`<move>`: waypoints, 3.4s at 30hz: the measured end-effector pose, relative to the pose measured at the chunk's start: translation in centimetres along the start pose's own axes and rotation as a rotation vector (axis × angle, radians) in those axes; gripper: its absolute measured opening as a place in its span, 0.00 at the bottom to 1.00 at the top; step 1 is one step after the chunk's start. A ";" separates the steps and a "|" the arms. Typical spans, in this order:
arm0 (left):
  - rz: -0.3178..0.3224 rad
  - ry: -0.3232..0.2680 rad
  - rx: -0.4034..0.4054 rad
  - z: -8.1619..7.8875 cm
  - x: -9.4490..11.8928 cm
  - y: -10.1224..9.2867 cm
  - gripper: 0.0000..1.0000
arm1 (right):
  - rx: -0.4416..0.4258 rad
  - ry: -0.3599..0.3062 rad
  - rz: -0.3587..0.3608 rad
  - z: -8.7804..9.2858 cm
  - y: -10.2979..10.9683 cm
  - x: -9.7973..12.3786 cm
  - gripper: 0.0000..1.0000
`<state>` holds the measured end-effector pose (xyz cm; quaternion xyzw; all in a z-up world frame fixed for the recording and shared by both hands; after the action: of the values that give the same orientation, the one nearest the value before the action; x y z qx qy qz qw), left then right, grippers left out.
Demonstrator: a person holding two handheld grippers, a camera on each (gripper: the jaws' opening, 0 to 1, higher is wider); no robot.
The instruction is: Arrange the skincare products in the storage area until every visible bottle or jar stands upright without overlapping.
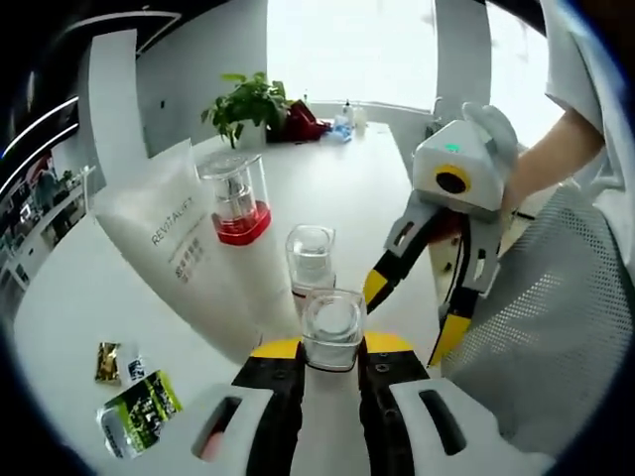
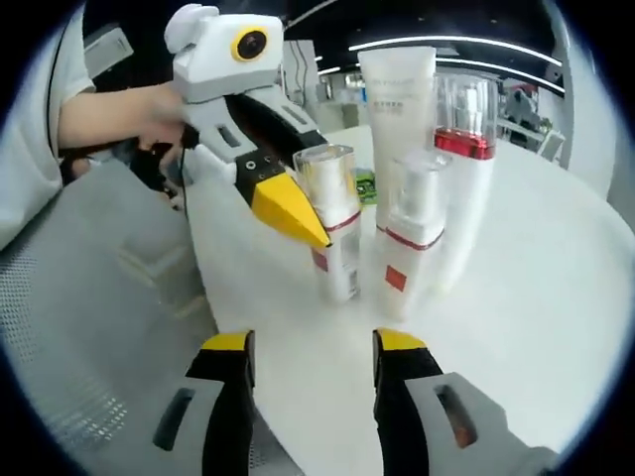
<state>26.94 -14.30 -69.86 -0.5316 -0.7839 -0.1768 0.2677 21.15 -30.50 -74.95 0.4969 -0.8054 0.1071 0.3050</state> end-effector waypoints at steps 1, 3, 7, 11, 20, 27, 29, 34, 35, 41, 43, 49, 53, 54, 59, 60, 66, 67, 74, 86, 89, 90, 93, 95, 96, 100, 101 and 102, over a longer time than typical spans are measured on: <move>-0.002 -0.002 0.003 0.0 -0.1 0.1 0.22 | -0.006 -0.004 0.004 0.0 -0.1 0.1 0.47; -0.005 -0.007 0.009 -0.1 -0.3 0.3 0.22 | -0.017 -0.006 0.009 0.0 -0.1 0.3 0.47; -0.005 -0.017 0.019 -0.2 -0.5 0.9 0.22 | -0.031 -0.011 0.018 0.1 -0.1 0.7 0.47; -0.006 -0.025 0.030 -0.4 -0.8 1.2 0.22 | -0.055 -0.011 0.022 0.1 0.0 0.9 0.49; 0.005 -0.029 0.029 -0.6 -1.2 1.4 0.22 | -0.081 -0.014 0.032 0.5 -0.1 1.3 0.53; 0.022 -0.023 0.019 -0.7 -1.3 1.3 0.22 | -0.090 -0.013 0.032 0.5 0.0 1.4 0.53; 0.021 -0.025 0.019 -0.7 -1.4 1.4 0.22 | -0.090 -0.014 0.031 0.5 0.0 1.4 0.52; 0.021 -0.017 0.026 -0.7 -1.5 1.3 0.22 | -0.091 -0.014 0.031 0.6 0.0 1.4 0.52; 0.023 -0.016 0.041 -0.7 -1.4 1.2 0.22 | -0.093 -0.013 0.031 0.7 -0.1 1.4 0.53; 0.029 -0.015 0.057 -0.8 -1.5 1.2 0.21 | -0.097 -0.013 0.031 0.7 -0.1 1.5 0.53; 0.026 -0.015 0.060 -0.8 -1.4 1.2 0.22 | -0.098 -0.013 0.030 0.7 -0.1 1.5 0.53; 0.027 -0.014 0.064 -0.7 -1.3 1.4 0.23 | -0.096 -0.011 0.029 0.6 0.0 1.5 0.52; 0.021 -0.010 0.065 -0.7 -1.1 1.4 0.24 | -0.093 -0.014 0.027 0.4 -0.1 1.4 0.53; 0.022 -0.011 0.064 -0.7 -1.0 1.4 0.24 | -0.093 -0.018 0.024 0.4 -0.1 1.4 0.53; 0.030 -0.016 0.061 -0.9 -0.7 1.1 0.26 | -0.091 -0.018 0.023 0.2 -0.1 1.5 0.55; 0.031 -0.014 0.061 -0.8 -0.7 1.1 0.26 | -0.093 -0.018 0.024 0.2 -0.1 1.6 0.55; 0.023 -0.006 0.063 -0.7 -0.2 0.9 0.27 | -0.091 -0.019 0.027 -0.3 0.0 1.8 0.57; 0.021 -0.007 0.063 -0.7 0.0 0.9 0.27 | -0.092 -0.020 0.028 -0.4 0.0 1.8 0.57; -0.001 -0.014 0.075 -0.4 1.3 0.9 0.30 | -0.090 -0.024 0.029 -0.8 0.0 1.8 0.60; -0.047 -0.025 0.134 0.4 3.7 0.2 0.38 | -0.099 -0.036 0.060 -1.5 0.1 2.4 0.69; -0.063 -0.026 0.141 0.6 4.2 0.0 0.41 | -0.102 -0.040 0.068 -1.6 0.1 2.6 0.71; -0.074 -0.026 0.150 0.7 4.5 0.0 0.43 | -0.108 -0.047 0.075 -1.7 0.1 2.7 0.72; -0.096 -0.035 0.179 1.0 5.1 0.0 0.49 | -0.127 -0.068 0.086 -1.9 -0.1 2.9 0.75; -0.112 -0.036 0.196 1.3 5.6 0.0 0.51 | -0.137 -0.080 0.093 -2.3 -0.1 3.2 0.76; -0.117 -0.038 0.201 1.4 5.7 -0.1 0.53 | -0.139 -0.083 0.098 -2.4 -0.1 3.2 0.77; -0.147 -0.043 0.225 1.9 6.8 -0.3 0.58 | -0.147 -0.091 0.116 -2.7 -0.1 3.4 0.83; -0.158 -0.040 0.232 2.1 7.2 -0.4 0.59 | -0.147 -0.093 0.125 -2.7 -0.2 3.4 0.85; -0.167 -0.040 0.238 2.2 7.4 -0.5 0.61 | -0.148 -0.095 0.130 -2.8 -0.1 3.4 0.87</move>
<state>23.81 -7.73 -67.10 -0.4324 -0.8459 -0.0938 0.2977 21.23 -31.75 -70.71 0.4241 -0.8553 0.0430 0.2946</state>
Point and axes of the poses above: the point that each gripper's makers call its tool centre point, and the gripper's own axes: x roughly backward along the fingers, y roughly to its left, z roughly out of its underside, the point moved 9 cm from there along x, roughly backward along the fingers
